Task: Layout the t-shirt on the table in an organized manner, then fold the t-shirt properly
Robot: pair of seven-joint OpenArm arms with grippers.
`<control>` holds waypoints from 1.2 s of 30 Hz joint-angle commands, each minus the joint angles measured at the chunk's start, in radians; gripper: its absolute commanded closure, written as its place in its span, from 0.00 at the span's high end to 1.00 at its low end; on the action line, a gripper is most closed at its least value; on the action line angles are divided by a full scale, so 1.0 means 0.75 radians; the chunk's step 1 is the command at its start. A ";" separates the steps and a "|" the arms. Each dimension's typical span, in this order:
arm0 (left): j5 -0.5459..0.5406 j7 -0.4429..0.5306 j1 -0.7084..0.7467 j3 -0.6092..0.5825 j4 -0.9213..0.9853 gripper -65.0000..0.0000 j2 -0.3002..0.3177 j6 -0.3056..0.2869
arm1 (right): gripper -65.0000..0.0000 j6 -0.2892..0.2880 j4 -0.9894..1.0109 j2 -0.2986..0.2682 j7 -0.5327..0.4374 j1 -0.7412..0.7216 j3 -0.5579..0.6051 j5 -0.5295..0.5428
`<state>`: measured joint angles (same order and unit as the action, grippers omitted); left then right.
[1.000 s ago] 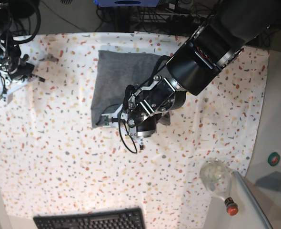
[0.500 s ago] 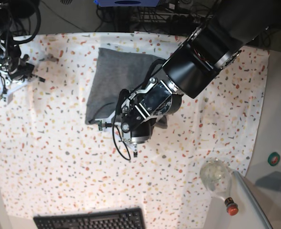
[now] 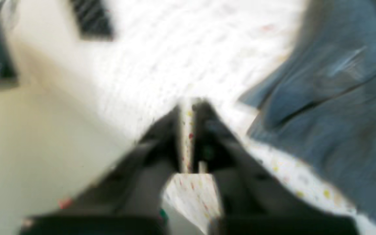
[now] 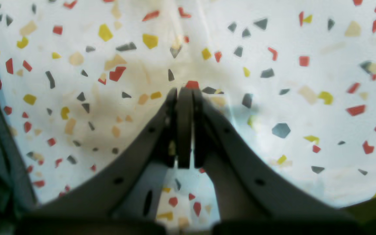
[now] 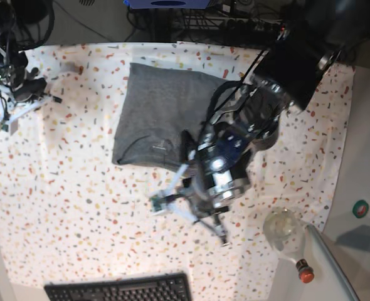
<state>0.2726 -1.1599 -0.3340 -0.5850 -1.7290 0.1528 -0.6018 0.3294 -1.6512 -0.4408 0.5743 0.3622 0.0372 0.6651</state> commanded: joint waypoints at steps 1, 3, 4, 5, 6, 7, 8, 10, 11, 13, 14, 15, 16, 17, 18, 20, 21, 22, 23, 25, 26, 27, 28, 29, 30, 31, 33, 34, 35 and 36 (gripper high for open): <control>0.000 -0.003 0.086 0.085 -0.089 0.00 0.041 -0.001 | 0.00 -0.004 -0.087 -0.019 -0.022 0.044 -0.026 -0.053; -0.004 0.058 0.264 0.249 -0.220 0.00 0.116 -0.001 | 0.00 -0.004 -0.222 -0.005 -0.020 0.150 -0.092 -0.209; -0.004 0.126 0.358 0.331 -0.267 0.00 0.155 -0.001 | 0.00 -0.004 -0.289 0.016 -0.020 0.212 -0.118 -0.280; -0.004 0.197 0.448 0.405 -0.292 0.00 0.188 -0.001 | 0.00 -0.004 -0.342 0.038 -0.020 0.257 -0.139 -0.342; -0.004 0.298 0.551 0.497 -0.300 0.00 0.219 -0.001 | 0.00 -0.004 -0.400 0.069 -0.020 0.308 -0.180 -0.409; -0.004 0.402 0.647 0.591 -0.298 0.00 0.237 -0.001 | 0.00 -0.007 -0.438 0.102 -0.020 0.361 -0.225 -0.458; -0.006 0.502 0.739 0.681 -0.294 0.00 0.239 -0.001 | 0.00 -0.009 -0.459 0.135 -0.022 0.410 -0.263 -0.495; -0.006 0.672 0.907 0.853 -0.294 0.00 0.235 -0.001 | 0.00 -0.011 -0.461 0.184 -0.045 0.480 -0.337 -0.530; -0.027 0.733 0.974 0.926 -0.294 0.00 0.235 -0.001 | 0.00 -0.013 -0.457 0.198 -0.077 0.518 -0.366 -0.534; -0.160 0.758 1.060 1.076 -0.279 0.00 0.235 -0.001 | 0.00 -0.064 -0.434 0.214 -0.155 0.617 -0.425 -0.540; -0.276 0.733 1.089 1.176 -0.245 0.00 0.235 -0.001 | 0.00 -0.129 -0.418 0.214 -0.208 0.662 -0.470 -0.538; -0.418 0.699 1.111 1.280 -0.196 0.00 0.235 -0.001 | 0.00 -0.209 -0.398 0.221 -0.255 0.703 -0.519 -0.534; -0.544 0.674 1.128 1.366 -0.149 0.00 0.237 -0.001 | 0.00 -0.285 -0.373 0.241 -0.290 0.737 -0.566 -0.534; -0.684 0.658 1.150 1.460 -0.087 0.00 0.239 -0.001 | 0.00 -0.373 -0.342 0.276 -0.321 0.770 -0.630 -0.534; -0.786 0.656 1.187 1.544 -0.042 0.00 0.241 -0.003 | 0.00 -0.459 -0.318 0.315 -0.333 0.795 -0.713 -0.534; -0.837 0.658 1.273 1.648 0.013 0.00 0.241 -0.046 | 0.00 -0.669 -0.261 0.405 -0.335 0.829 -0.863 -0.540; -0.810 0.658 1.310 1.683 0.029 0.00 0.233 -0.074 | 0.00 -0.788 -0.218 0.439 -0.335 0.840 -0.926 -0.544; -0.772 0.660 1.349 1.706 0.040 0.00 0.227 -0.101 | 0.00 -0.913 -0.158 0.458 -0.333 0.844 -0.984 -0.546; -0.731 0.662 1.383 1.718 0.052 0.00 0.206 -0.119 | 0.00 -1.007 -0.103 0.458 -0.333 0.844 -1.022 -0.554; -0.618 0.725 1.443 1.716 0.091 0.00 0.159 -0.128 | 0.00 -1.164 0.034 0.439 -0.333 0.840 -1.053 -0.630; -0.542 0.795 1.465 1.704 0.124 0.00 0.129 -0.128 | 0.00 -1.197 0.108 0.386 -0.333 0.842 -1.029 -0.671; -0.457 0.874 1.484 1.667 0.179 0.00 0.096 -0.128 | 0.00 -1.195 0.196 0.319 -0.333 0.842 -0.965 -0.689; -0.358 0.958 1.498 1.628 0.244 0.00 0.073 -0.128 | 0.00 -1.193 0.304 0.251 -0.333 0.836 -0.871 -0.671; -0.268 1.040 1.502 1.585 0.334 0.00 0.049 -0.128 | 0.00 -1.193 0.429 0.173 -0.333 0.821 -0.765 -0.638; -0.197 1.116 1.498 1.552 0.428 0.00 0.028 -0.128 | 0.00 -1.193 0.539 0.096 -0.333 0.780 -0.656 -0.597; -0.137 1.204 1.482 1.515 0.551 0.00 0.006 -0.128 | 0.00 -1.193 0.664 0.032 -0.333 0.727 -0.527 -0.544; -0.088 1.363 1.416 1.487 0.788 0.00 -0.023 -0.128 | 0.00 -1.193 0.895 -0.033 -0.335 0.596 -0.310 -0.462; -0.088 1.441 1.379 1.475 0.923 0.00 -0.029 -0.128 | 0.00 -1.193 1.004 -0.039 -0.335 0.523 -0.212 -0.446; -0.084 1.509 1.336 1.472 1.058 0.00 -0.029 -0.128 | 0.00 -1.193 1.108 -0.037 -0.337 0.457 -0.137 -0.446; -0.076 1.564 1.291 1.472 1.173 0.00 -0.029 -0.128 | 0.00 -1.191 1.194 -0.033 -0.341 0.404 -0.069 -0.446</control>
<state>0.2142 0.0174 0.6159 0.5129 -0.8295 0.1112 -0.7048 -0.5583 -0.7464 -0.4484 0.3077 0.6342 -0.0036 0.3363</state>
